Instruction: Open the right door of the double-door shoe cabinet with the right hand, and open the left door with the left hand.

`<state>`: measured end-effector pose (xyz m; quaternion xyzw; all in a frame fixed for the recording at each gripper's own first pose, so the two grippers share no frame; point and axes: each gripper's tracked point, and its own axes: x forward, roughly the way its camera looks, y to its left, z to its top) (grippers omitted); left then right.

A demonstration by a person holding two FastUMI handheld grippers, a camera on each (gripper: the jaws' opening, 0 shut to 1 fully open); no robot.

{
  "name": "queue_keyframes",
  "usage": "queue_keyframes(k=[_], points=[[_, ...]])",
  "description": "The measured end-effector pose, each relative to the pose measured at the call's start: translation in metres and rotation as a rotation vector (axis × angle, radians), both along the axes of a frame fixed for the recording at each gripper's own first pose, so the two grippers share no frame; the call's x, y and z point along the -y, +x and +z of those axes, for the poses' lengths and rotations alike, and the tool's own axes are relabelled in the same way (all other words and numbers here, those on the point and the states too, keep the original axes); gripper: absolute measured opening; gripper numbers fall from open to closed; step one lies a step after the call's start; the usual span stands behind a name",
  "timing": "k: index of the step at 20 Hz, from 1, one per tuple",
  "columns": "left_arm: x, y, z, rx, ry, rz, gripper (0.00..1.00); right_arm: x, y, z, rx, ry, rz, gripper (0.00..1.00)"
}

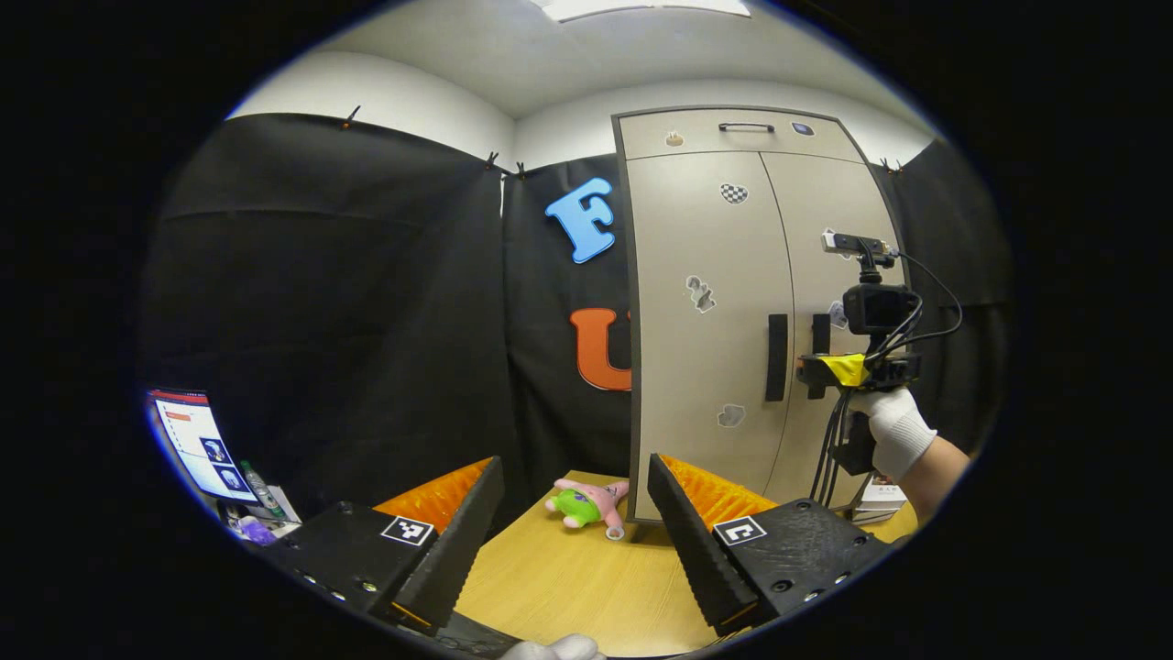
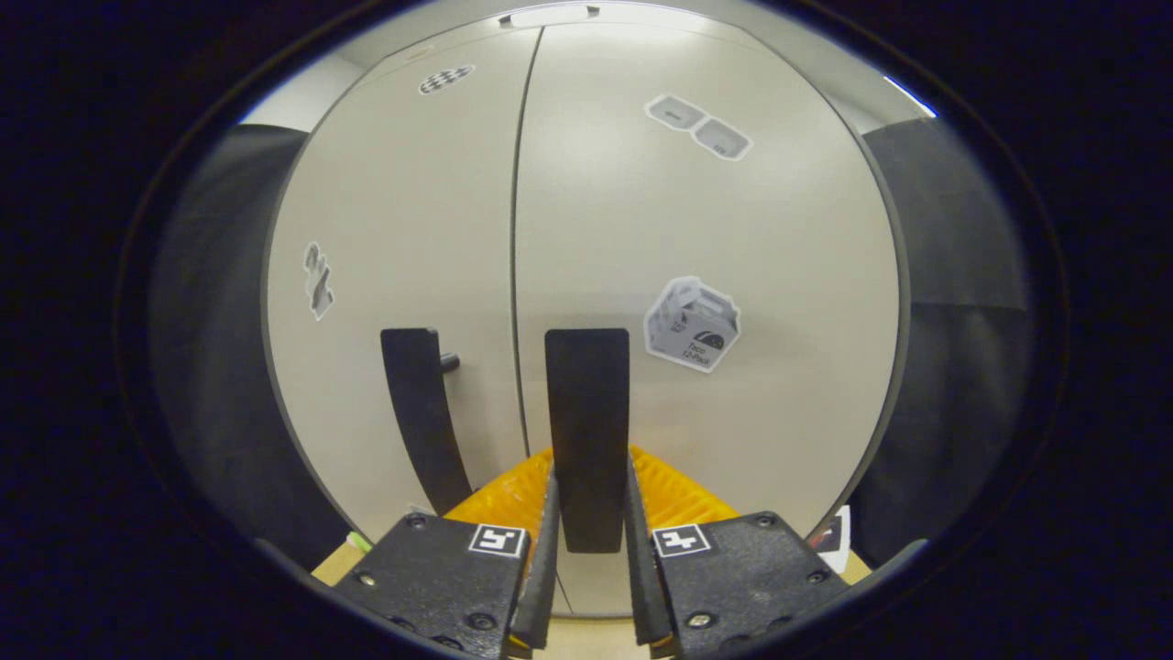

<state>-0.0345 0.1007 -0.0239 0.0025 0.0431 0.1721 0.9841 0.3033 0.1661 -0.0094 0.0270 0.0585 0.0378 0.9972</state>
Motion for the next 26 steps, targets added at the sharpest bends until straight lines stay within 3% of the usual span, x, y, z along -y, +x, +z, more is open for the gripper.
queue_keyframes(k=[8, 26], points=[[-0.003, -0.009, 0.002, 0.022, -0.014, -0.032, 0.95, 0.001, -0.010, -0.001, -0.009, -0.002, 0.042, 0.26], [0.012, -0.041, 0.014, 0.058, -0.009, -0.132, 0.95, 0.044, -0.099, -0.007, -0.021, 0.005, 0.051, 0.25]])
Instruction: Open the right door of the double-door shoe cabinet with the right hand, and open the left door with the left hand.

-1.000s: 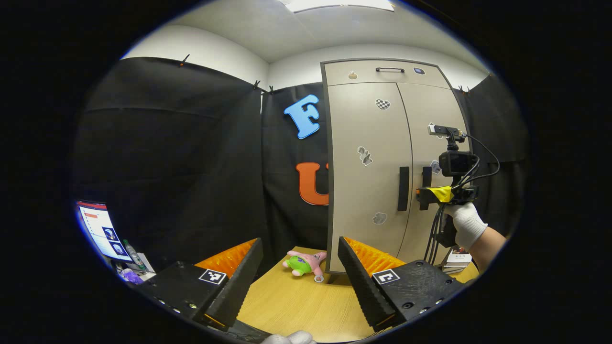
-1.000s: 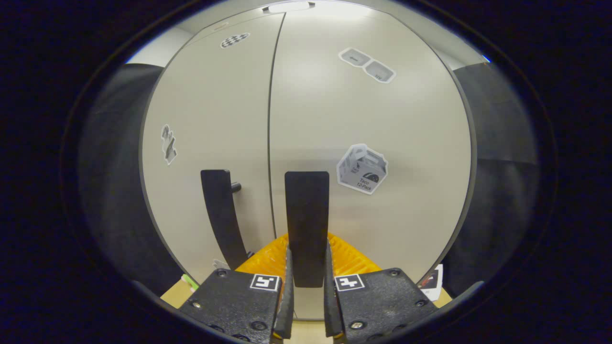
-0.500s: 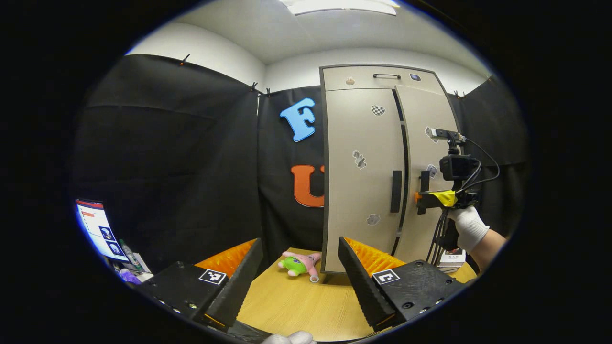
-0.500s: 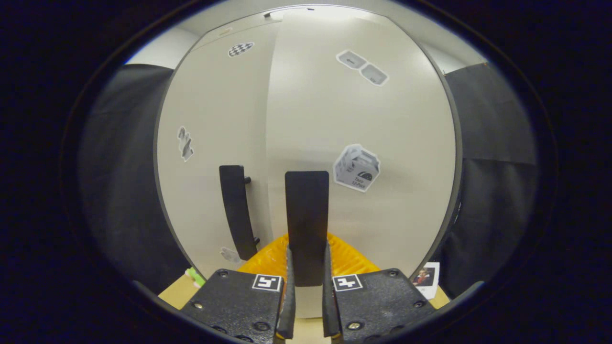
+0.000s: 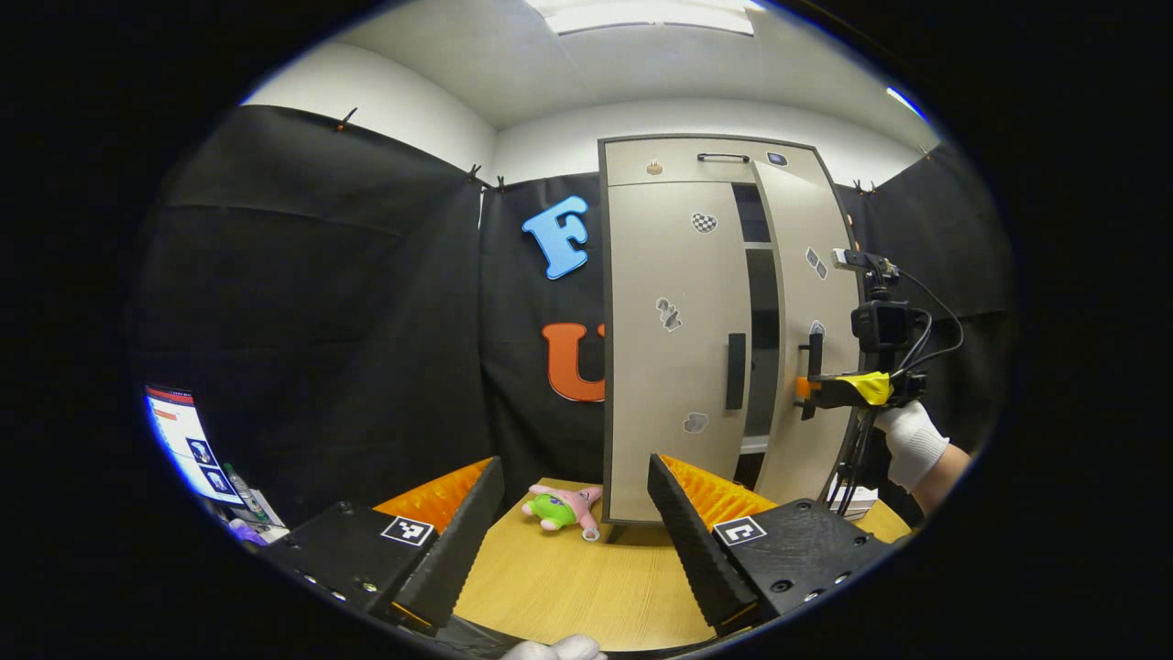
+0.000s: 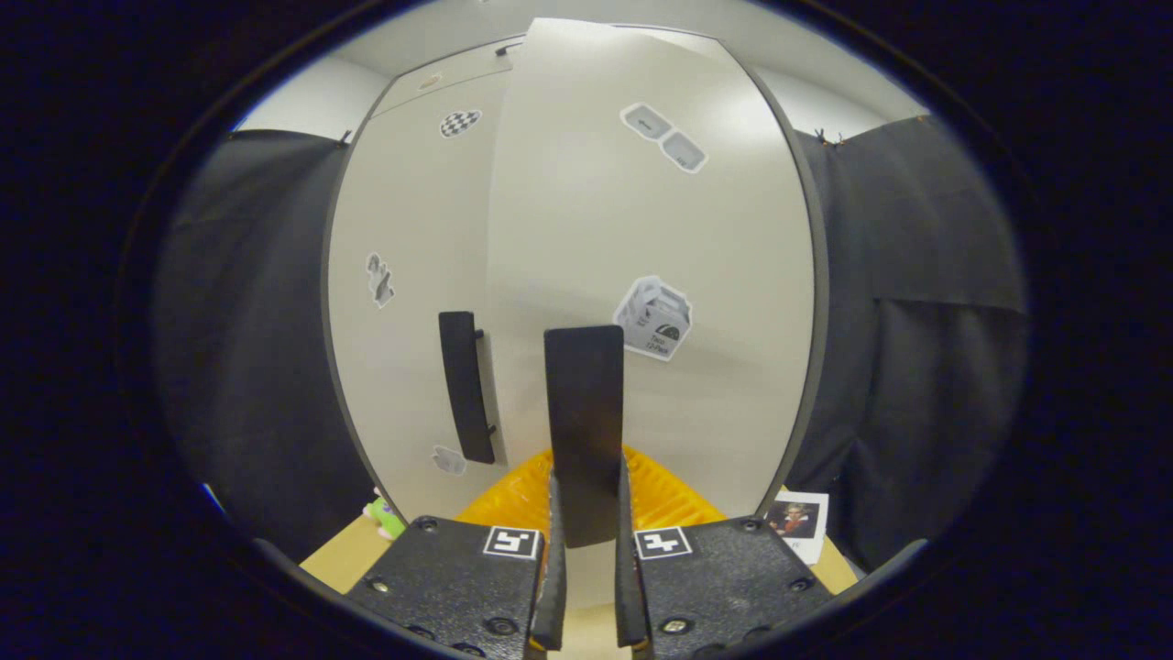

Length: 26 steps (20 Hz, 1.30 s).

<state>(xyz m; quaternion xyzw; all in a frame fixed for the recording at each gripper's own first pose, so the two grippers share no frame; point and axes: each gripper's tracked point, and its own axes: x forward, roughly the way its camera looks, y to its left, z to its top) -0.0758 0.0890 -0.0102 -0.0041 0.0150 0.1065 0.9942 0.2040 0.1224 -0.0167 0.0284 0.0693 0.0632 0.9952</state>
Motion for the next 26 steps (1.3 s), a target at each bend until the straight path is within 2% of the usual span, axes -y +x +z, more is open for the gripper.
queue_keyframes(k=[8, 15, 22, 26], points=[[0.017, -0.006, 0.002, 0.011, -0.002, -0.087, 0.95, 0.023, -0.026, -0.004, -0.003, 0.003, -0.035, 0.24], [0.037, 0.012, 0.002, 0.017, -0.015, -0.185, 0.95, 0.051, -0.044, -0.006, -0.001, 0.006, -0.087, 0.22], [0.066, 0.020, -0.002, 0.018, -0.022, -0.276, 0.95, 0.089, -0.054, -0.007, 0.005, -0.011, -0.177, 0.11], [0.082, 0.025, 0.001, 0.033, -0.024, -0.305, 0.95, 0.117, -0.055, -0.006, 0.010, -0.036, -0.188, 0.02]])
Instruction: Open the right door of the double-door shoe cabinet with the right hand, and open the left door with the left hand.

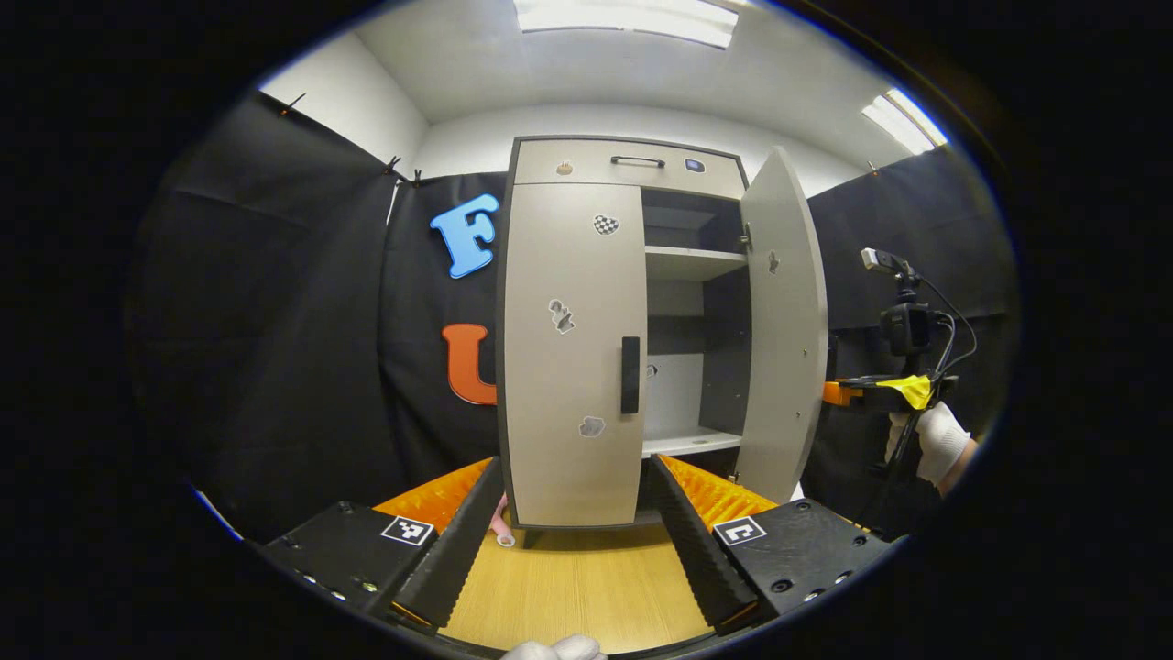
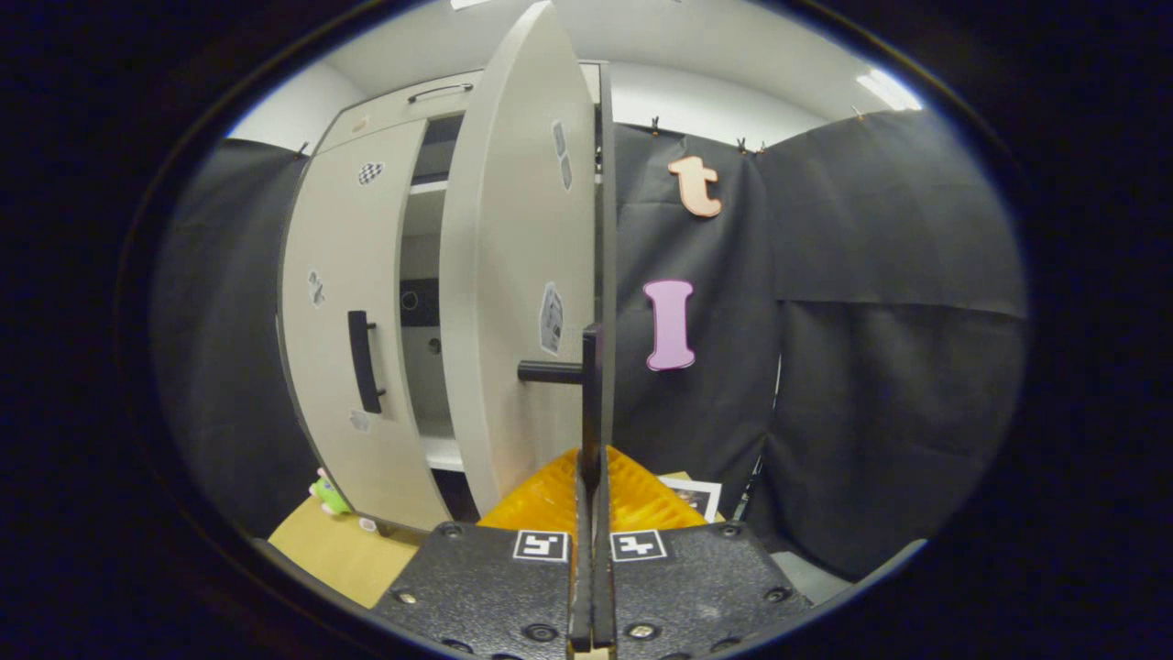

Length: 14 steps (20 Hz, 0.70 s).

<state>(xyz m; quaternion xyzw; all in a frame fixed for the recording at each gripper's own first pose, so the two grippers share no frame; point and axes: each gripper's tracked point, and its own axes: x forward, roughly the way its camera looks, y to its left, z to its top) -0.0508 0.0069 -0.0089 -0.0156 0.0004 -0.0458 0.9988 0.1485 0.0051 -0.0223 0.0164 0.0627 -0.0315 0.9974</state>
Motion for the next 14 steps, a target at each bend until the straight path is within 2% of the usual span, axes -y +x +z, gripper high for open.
queue_keyframes(k=[3, 5, 10, 14], points=[[0.014, 0.010, -0.002, -0.002, -0.005, -0.013, 0.95, 0.022, -0.001, 0.000, -0.008, -0.001, -0.013, 0.04], [0.027, 0.013, 0.002, -0.003, 0.002, -0.010, 0.95, 0.022, 0.002, -0.001, -0.012, 0.051, 0.028, 0.04], [0.060, 0.028, -0.004, -0.041, 0.002, 0.025, 0.95, 0.021, 0.004, -0.001, -0.020, 0.032, 0.138, 0.04], [0.077, 0.029, -0.008, -0.061, 0.009, 0.046, 0.95, 0.014, 0.005, -0.001, -0.027, 0.054, 0.183, 0.04]])
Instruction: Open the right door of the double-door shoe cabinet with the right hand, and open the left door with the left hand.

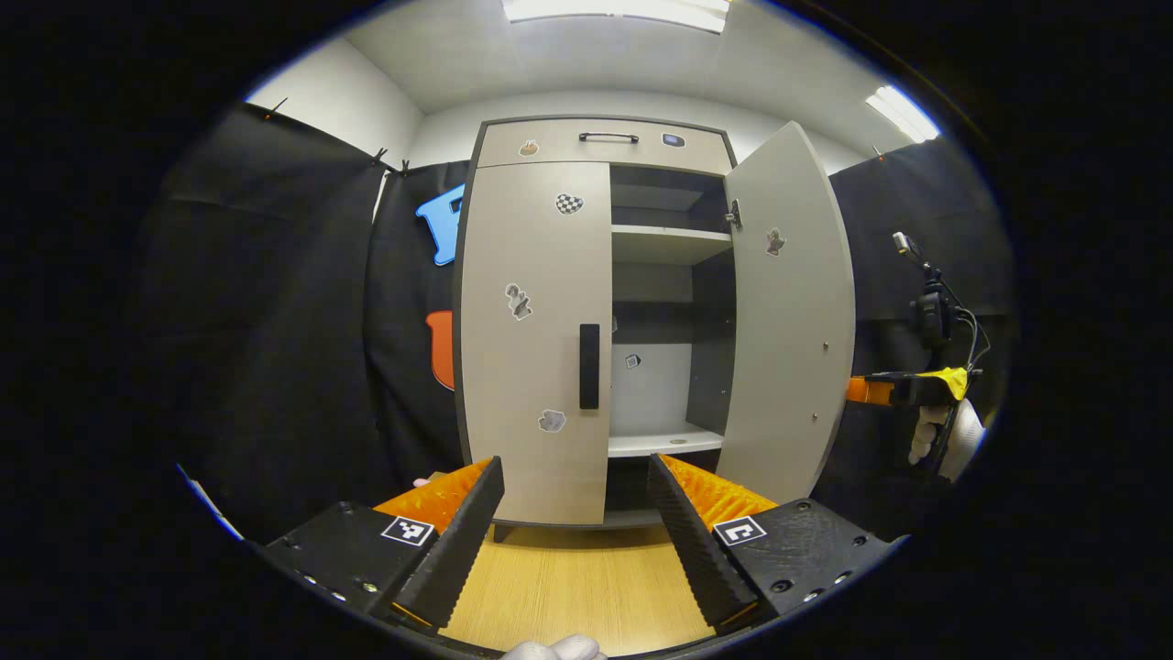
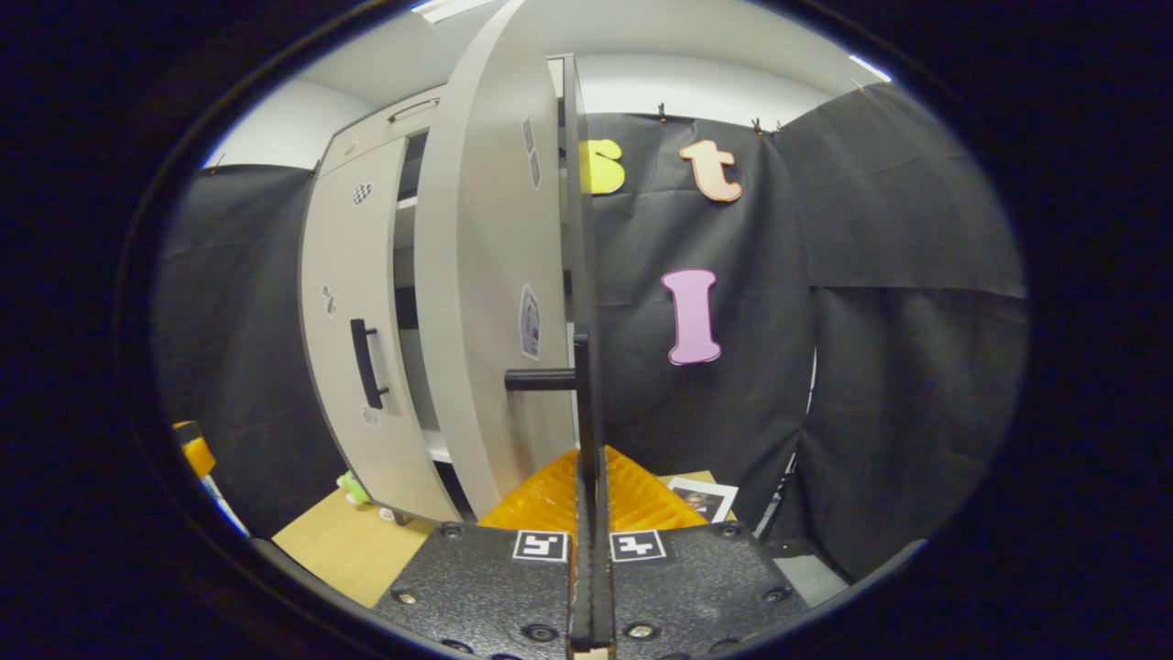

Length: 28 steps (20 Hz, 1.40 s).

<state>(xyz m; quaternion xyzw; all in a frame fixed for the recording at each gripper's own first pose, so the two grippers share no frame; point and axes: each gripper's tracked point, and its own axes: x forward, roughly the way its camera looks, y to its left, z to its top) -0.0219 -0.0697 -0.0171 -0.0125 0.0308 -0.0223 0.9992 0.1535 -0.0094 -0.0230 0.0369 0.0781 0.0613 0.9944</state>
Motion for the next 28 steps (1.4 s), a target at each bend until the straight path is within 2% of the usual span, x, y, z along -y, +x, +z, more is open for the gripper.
queue_keyframes(k=[4, 6, 7, 9, 10, 11, 14, 15, 17, 22, 28], points=[[0.001, 0.002, 0.001, -0.004, 0.015, 0.016, 0.95, 0.003, -0.004, 0.001, 0.004, -0.021, 0.018, 0.04], [-0.001, 0.002, 0.002, 0.000, 0.022, 0.022, 0.95, 0.008, -0.009, 0.001, 0.009, -0.037, -0.002, 0.06], [-0.003, 0.002, 0.004, 0.002, 0.021, 0.024, 0.95, 0.010, -0.013, 0.003, 0.017, -0.045, -0.007, 0.16], [-0.007, 0.003, 0.004, 0.000, 0.020, 0.024, 0.95, 0.018, -0.017, 0.005, 0.021, -0.065, -0.042, 0.20], [-0.010, 0.006, 0.003, -0.001, 0.024, 0.025, 0.95, 0.024, -0.021, 0.009, 0.030, -0.080, -0.070, 0.29], [-0.014, 0.008, 0.002, -0.004, 0.030, 0.027, 0.95, 0.029, -0.028, 0.013, 0.046, -0.090, -0.092, 0.51], [-0.018, 0.015, -0.003, -0.015, 0.036, 0.017, 0.95, 0.030, -0.042, 0.024, 0.089, -0.079, -0.121, 0.72], [-0.020, 0.019, -0.005, -0.020, 0.036, 0.011, 0.95, 0.026, -0.047, 0.023, 0.093, -0.076, -0.121, 0.89], [-0.021, 0.027, -0.006, -0.022, 0.043, -0.002, 0.95, 0.018, -0.057, 0.019, 0.089, -0.074, -0.117, 1.00], [-0.019, 0.043, -0.012, -0.007, 0.036, -0.034, 0.95, -0.013, -0.076, -0.004, 0.042, -0.027, -0.116, 1.00], [-0.018, 0.076, -0.018, -0.004, 0.029, -0.076, 0.95, -0.039, -0.084, -0.016, -0.003, -0.031, -0.106, 0.99]])
